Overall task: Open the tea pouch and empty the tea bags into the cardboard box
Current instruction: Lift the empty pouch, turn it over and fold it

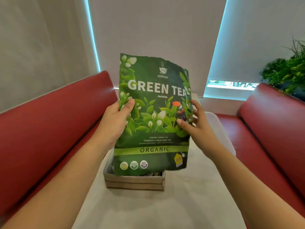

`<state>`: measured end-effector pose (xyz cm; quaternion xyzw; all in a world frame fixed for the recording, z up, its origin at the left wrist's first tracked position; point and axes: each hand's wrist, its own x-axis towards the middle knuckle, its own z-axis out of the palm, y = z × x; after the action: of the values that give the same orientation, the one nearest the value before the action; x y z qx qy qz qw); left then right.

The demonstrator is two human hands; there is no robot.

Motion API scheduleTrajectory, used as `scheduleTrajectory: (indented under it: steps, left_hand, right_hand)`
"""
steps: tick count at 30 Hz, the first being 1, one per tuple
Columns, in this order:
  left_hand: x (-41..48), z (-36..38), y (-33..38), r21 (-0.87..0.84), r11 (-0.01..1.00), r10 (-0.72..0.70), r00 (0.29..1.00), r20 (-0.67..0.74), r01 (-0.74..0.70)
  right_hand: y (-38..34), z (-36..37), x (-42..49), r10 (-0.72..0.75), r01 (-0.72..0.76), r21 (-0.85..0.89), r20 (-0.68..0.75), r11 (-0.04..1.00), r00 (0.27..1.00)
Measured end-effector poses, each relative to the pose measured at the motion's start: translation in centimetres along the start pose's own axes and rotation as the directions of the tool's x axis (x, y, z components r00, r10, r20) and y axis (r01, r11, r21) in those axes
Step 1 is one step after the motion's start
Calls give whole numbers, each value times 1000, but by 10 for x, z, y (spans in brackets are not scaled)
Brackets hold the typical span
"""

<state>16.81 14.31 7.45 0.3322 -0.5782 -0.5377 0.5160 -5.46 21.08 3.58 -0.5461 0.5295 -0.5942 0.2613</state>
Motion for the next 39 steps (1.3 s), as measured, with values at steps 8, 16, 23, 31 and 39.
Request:
scheduleTrajectory:
  steps: [8, 16, 23, 31, 39]
  left_hand:
    - [1, -9, -10, 421, 873, 328, 936, -127, -249]
    - [-3, -23, -10, 429, 887, 90, 976, 197, -169]
    - [-8, -25, -8, 798, 509, 271, 940, 209, -324]
    - [-31, 12, 6, 812, 266, 109, 853, 511, -520]
    - [-41, -11, 1, 654, 629, 216, 903, 372, -420]
  right_hand:
    - [-20, -20, -6, -59, 54, 66, 77, 996, 995]
    - [-27, -42, -12, -204, 153, -460, -63, 875, 977]
    - [-28, -48, -14, -336, 258, -612, -14, 748, 942]
    - [-45, -26, -31, -369, 441, -558, 243, 703, 897]
    - [-13, -37, -36, 73, 43, -337, 325, 940, 943]
